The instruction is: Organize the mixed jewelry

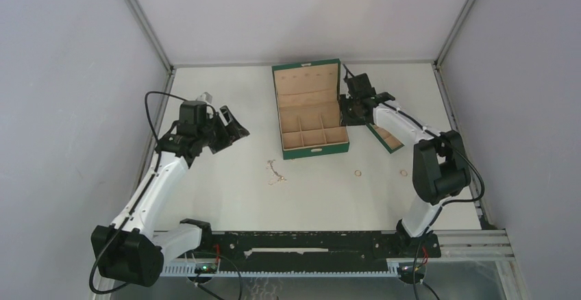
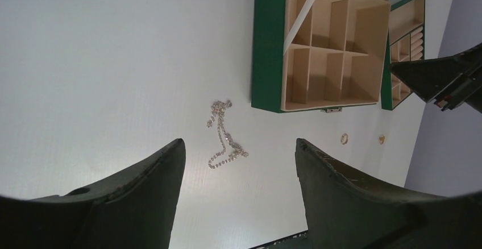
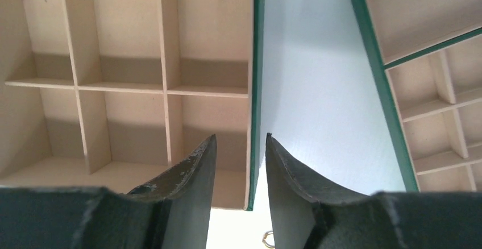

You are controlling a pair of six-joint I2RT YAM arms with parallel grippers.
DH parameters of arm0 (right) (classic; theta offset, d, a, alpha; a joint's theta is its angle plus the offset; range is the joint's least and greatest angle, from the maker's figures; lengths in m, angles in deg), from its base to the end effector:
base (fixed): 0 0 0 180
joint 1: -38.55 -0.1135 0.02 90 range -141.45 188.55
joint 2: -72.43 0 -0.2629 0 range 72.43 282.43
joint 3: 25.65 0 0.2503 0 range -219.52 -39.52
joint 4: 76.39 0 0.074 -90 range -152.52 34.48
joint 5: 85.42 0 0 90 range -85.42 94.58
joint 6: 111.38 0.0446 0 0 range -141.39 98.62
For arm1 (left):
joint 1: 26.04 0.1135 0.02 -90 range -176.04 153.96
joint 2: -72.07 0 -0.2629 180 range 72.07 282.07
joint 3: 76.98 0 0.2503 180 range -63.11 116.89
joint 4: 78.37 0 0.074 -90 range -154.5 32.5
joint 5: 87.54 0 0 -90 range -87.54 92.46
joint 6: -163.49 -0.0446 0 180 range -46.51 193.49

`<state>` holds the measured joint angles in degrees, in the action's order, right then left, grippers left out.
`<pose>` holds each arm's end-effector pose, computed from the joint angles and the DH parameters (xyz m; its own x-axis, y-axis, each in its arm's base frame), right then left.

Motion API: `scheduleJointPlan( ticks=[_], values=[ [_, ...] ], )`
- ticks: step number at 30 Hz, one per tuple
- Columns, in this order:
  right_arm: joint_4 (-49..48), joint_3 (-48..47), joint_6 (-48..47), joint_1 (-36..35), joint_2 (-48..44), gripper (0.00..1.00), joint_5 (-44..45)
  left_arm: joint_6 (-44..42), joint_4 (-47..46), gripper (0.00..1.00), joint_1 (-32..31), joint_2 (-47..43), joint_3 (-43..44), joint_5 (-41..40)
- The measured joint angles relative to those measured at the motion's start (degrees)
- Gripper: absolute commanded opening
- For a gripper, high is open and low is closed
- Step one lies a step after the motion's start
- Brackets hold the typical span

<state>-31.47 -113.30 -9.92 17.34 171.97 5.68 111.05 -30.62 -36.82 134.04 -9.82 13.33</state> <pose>0.3484 0.1343 0.2219 -0.8345 -0.1108 -0.5397 -0.1899 0.9774 0.0930 0.2268 -0.0517 0.2885 -0.7219 -0.4720 -0.5061 -0.1513 0.8213 -0.5501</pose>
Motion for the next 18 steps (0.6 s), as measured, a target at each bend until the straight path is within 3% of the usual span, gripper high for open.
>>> scheduleJointPlan(
  ticks=[4,12,15,18],
  values=[
    [0.04,-0.98,0.42,1.44,-0.17,0.55,-0.74,0.0,-0.74,0.75,-0.02,1.38,0.0,0.5],
    [1.6,-1.03,0.37,1.68,4.35,0.49,-1.03,0.0,-1.4,0.75,-0.17,2.62,0.0,1.36],
    [1.79,-1.03,0.42,1.09,5.55,0.38,-1.38,0.0,-1.6,0.75,-0.22,2.62,0.0,1.38],
    [1.7,-1.03,1.01,0.26,6.49,0.12,-1.62,0.0,-1.66,0.75,-0.24,2.62,0.0,1.38]
  ],
)
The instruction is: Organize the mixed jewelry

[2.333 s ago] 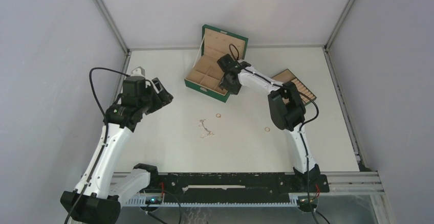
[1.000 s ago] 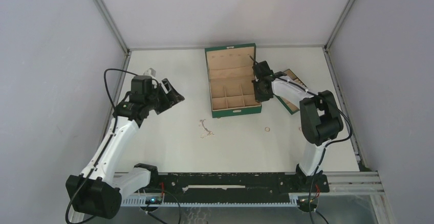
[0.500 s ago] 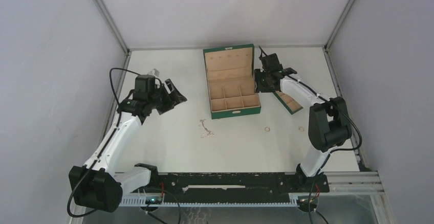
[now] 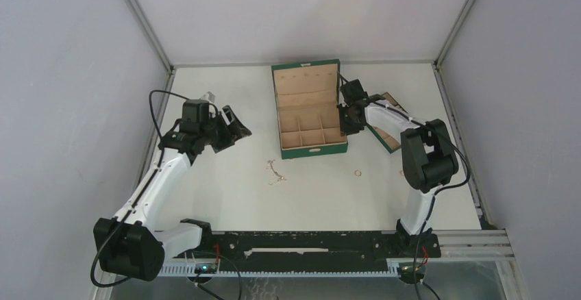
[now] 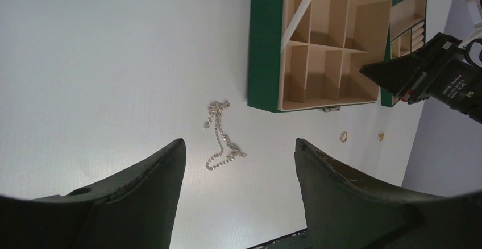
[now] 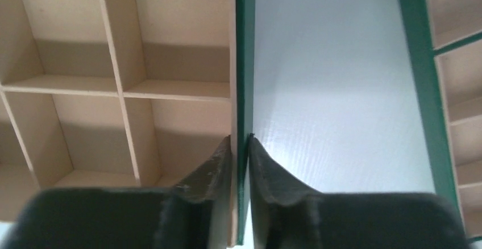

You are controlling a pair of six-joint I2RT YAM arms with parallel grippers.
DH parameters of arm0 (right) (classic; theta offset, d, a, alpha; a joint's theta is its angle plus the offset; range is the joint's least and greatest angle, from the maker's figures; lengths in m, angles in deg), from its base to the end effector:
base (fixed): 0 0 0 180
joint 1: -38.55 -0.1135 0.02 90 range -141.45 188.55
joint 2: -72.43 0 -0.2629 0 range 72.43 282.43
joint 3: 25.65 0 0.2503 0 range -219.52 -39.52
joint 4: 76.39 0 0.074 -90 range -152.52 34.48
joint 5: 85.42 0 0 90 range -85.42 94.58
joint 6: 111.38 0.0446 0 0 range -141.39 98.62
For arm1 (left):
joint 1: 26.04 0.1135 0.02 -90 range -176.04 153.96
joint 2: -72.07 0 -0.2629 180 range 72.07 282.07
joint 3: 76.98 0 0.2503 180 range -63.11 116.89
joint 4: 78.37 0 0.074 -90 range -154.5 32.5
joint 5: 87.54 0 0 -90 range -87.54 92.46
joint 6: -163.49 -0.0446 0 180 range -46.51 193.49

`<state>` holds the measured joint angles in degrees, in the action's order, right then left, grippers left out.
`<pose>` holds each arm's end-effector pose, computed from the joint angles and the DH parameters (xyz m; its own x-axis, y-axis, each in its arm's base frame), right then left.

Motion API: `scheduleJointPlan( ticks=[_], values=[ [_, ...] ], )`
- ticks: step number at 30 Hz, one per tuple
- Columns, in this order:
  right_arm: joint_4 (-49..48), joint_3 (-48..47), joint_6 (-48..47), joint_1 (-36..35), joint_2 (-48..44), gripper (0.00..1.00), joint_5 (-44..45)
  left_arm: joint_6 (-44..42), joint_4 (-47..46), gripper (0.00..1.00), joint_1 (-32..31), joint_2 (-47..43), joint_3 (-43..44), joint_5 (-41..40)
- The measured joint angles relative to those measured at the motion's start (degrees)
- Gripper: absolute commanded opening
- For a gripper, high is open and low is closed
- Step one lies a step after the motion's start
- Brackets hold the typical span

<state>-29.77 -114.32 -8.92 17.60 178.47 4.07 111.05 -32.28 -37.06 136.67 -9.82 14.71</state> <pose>0.3580 0.1375 0.1849 -0.8975 -0.1126 -0.4265 -0.1716 0.9798 0.1024 0.2363 -0.0556 0.2812 -0.7418 -0.4624 -0.4856 -0.1443 0.8173 -0.5578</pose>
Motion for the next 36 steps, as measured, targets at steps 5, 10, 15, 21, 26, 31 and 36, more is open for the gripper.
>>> scheduleJointPlan(
  ticks=[5,10,15,21,26,31,36],
  values=[
    [0.33,-0.33,1.79,-0.22,0.31,0.0,1.05,0.0,0.0,0.75,0.0,0.0,0.0,0.04],
    [3.04,-4.31,3.69,-0.33,2.4,0.0,3.76,0.0,-0.02,0.75,-0.15,0.28,0.0,0.26],
    [3.82,-9.27,5.05,-0.52,5.73,0.0,7.93,-0.04,-0.02,0.75,-1.07,1.42,0.0,0.63],
    [2.62,-9.22,5.22,-0.87,5.9,0.0,10.23,-0.66,-0.04,0.74,-4.09,3.04,-0.57,0.5],
    [0.24,-7.23,5.51,-0.94,5.9,0.62,9.44,-1.57,0.28,0.71,-8.9,6.32,-2.6,-0.66],
    [-0.85,-6.03,5.79,-1.29,3.23,0.76,7.69,-1.55,0.44,0.67,-13.62,11.15,-3.69,-4.35],
    [-0.61,-5.44,6.03,-1.88,-5.11,0.76,7.37,-1.38,0.02,0.59,-17.35,16.48,-3.56,-9.2]
  ],
)
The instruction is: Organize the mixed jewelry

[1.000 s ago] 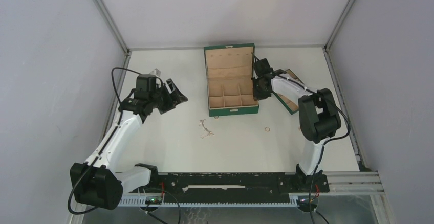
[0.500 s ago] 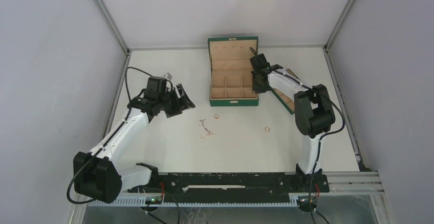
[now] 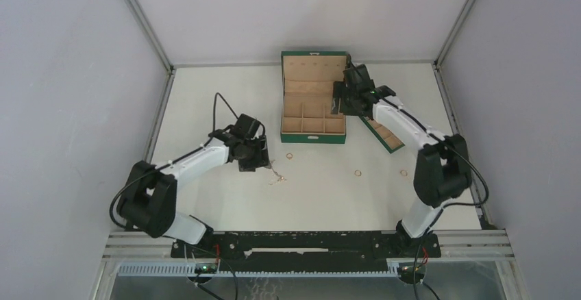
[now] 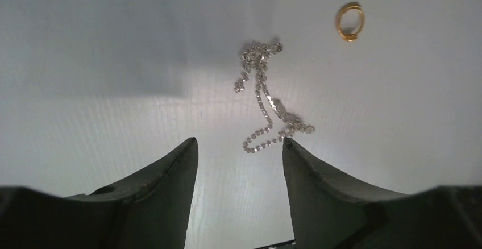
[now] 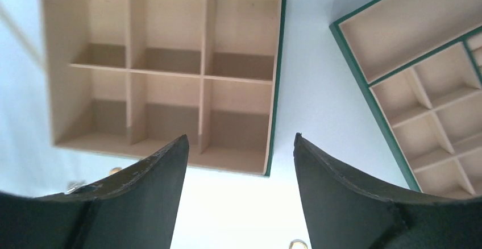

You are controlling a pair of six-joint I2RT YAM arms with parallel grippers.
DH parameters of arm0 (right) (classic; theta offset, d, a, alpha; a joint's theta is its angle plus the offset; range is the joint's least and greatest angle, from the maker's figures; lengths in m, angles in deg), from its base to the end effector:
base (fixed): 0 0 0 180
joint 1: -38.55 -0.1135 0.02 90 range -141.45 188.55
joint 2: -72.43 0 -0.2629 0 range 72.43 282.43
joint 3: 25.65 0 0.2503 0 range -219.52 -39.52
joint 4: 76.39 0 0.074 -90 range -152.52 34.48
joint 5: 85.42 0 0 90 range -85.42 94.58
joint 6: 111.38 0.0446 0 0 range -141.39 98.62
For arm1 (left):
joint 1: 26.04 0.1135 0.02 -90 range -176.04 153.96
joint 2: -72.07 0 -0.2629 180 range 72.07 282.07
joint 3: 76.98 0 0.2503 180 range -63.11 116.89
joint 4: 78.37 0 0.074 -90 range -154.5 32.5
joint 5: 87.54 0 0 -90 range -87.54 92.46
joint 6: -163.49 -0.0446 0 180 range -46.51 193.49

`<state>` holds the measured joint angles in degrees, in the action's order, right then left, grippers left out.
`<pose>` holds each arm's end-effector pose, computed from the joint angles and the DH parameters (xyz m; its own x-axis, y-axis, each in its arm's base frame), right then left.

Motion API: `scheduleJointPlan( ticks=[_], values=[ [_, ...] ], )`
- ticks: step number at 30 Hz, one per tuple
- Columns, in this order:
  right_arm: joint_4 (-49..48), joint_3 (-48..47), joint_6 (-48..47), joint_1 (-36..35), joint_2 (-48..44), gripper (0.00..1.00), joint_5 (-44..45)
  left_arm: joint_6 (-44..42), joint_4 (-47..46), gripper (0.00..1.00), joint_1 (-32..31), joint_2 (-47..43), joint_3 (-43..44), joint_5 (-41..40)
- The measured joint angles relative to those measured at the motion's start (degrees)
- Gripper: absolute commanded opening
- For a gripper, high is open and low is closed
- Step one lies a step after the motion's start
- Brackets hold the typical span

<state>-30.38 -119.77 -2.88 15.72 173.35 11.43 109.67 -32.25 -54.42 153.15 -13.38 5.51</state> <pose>0.3614 0.1464 0.2478 -0.7974 0.0061 -0.6034 -0.0693 0.9924 0.1017 0.2370 -0.1307 0.1919 -0.9286 -0.1684 -0.3308 -0.0653 0.9514 -0.3009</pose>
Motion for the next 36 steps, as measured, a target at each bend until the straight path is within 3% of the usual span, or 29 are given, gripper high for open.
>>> scheduleJointPlan(
  ticks=[7,11,27,36],
  values=[
    [1.09,4.48,1.86,-0.39,-14.08,0.75,0.5,1.33,0.44,0.48,-3.15,10.86,5.31,-7.06],
    [2.4,7.21,2.47,-0.5,-17.86,0.75,1.22,1.44,0.39,0.46,-3.56,13.84,8.57,-9.66],
    [4.61,7.91,2.43,-0.5,-18.99,0.75,2.73,0.9,3.13,0.43,-8.07,21.31,14.16,-13.92],
    [4.98,7.91,2.45,-0.52,-18.99,0.74,2.75,0.83,2.75,0.2,-8.09,21.57,14.16,-14.88]
  ],
)
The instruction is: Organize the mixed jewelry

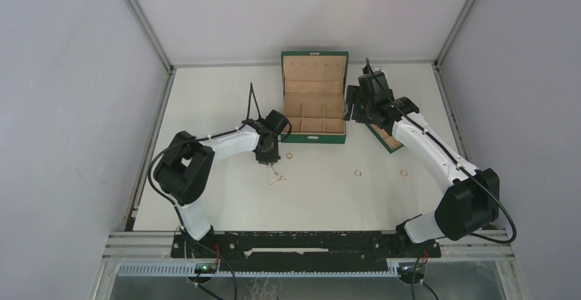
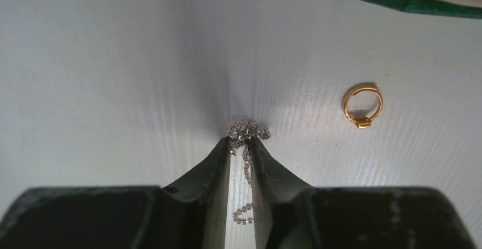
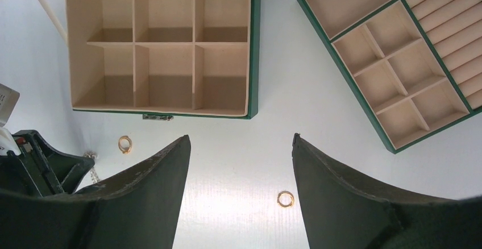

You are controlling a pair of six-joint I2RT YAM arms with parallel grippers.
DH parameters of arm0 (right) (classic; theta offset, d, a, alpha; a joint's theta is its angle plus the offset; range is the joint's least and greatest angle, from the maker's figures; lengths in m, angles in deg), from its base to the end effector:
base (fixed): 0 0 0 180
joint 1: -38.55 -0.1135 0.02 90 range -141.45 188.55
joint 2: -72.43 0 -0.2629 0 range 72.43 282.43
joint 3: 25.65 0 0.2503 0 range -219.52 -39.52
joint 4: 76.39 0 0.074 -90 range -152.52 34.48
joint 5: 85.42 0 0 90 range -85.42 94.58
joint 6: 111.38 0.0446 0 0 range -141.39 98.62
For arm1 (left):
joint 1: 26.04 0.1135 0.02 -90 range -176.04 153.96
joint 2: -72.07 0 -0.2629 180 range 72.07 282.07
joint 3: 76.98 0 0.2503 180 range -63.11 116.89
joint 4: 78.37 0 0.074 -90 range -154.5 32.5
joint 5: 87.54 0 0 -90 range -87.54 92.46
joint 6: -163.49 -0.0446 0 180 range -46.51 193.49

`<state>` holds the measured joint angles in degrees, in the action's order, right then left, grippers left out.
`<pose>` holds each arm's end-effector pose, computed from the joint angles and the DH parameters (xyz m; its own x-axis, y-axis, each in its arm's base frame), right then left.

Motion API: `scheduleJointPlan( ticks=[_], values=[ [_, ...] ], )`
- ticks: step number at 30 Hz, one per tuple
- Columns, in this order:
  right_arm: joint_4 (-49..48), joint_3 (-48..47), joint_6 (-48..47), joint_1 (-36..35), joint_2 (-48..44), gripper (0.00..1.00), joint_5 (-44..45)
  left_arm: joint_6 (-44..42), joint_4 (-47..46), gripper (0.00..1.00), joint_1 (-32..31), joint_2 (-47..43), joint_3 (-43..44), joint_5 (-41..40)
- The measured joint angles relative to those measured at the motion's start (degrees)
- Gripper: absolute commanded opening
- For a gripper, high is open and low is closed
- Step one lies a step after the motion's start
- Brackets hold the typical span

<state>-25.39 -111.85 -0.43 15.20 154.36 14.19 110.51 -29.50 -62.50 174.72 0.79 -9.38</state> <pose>0.2908 0.1174 0.3065 -0.7265 0.0704 -0.6836 -0.0278 0.9909 0.1316 0.2769 -0.1932 0.1518 -0.9389 -0.0390 -0.3420 -0.0374 0.9992 -0.0112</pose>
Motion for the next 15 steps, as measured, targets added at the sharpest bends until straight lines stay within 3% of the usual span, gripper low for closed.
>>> scheduleJointPlan(
  ticks=[7,15],
  values=[
    [0.07,0.22,0.0,0.0,-0.07,0.74,0.04,-0.87,-0.55,0.0,0.0,-0.02,-0.04,0.42],
    [0.17,0.31,0.37,0.02,-0.98,0.73,0.46,-3.65,-0.96,0.0,0.0,-2.25,-0.37,1.53]
  ],
)
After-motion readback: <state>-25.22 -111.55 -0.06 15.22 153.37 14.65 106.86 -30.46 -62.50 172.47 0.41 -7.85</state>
